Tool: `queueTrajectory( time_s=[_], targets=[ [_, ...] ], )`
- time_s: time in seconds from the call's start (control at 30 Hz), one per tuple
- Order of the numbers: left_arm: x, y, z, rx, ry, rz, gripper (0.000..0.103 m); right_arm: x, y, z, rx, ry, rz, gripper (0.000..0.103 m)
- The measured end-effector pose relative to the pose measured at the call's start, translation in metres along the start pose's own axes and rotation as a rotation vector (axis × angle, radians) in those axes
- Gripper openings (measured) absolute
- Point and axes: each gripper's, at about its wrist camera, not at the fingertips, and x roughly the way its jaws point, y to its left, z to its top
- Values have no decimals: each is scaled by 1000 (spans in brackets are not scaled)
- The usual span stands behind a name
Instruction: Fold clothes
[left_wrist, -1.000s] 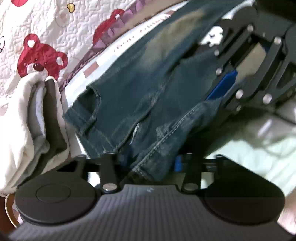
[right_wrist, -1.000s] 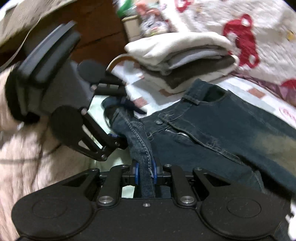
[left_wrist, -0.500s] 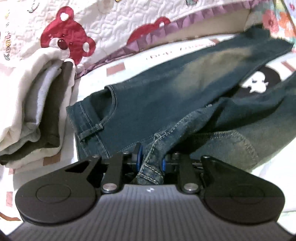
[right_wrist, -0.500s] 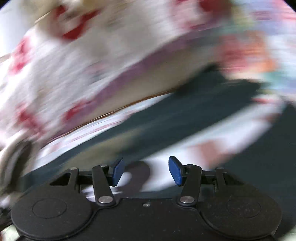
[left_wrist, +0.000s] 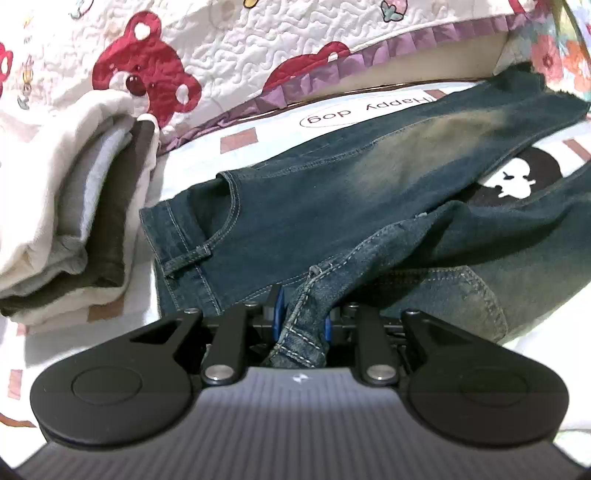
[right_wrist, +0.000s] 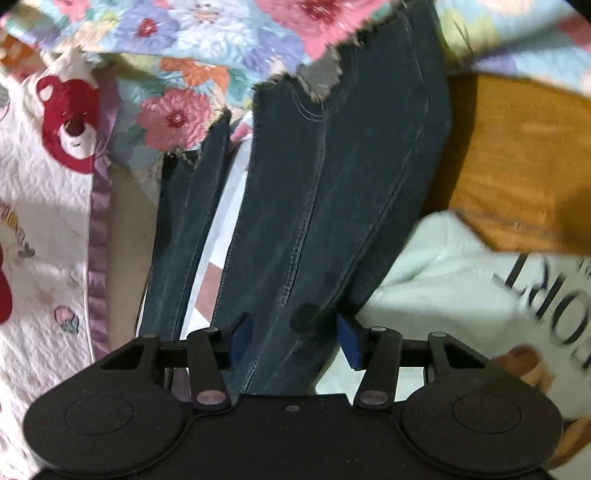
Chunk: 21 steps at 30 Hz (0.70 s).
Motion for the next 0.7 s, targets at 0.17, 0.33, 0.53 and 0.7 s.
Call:
queueTrajectory(
  time_s=[0.17,0.33,0.53,0.7],
  targets=[
    [0,-3,-1,16,-5,18,20,-6,9,-10,10,-28,-45,48],
    [0,-5,-2,32,-10,37,23,-13,7,-46,147,110,-58,61],
    [-2,-9,-5,69,-10,28,27,-9,18,-53,67,14,41,27],
    [-7,-14,-7,106,-19,23,18,-19,70,-58,-374,-83,69,7]
  ],
)
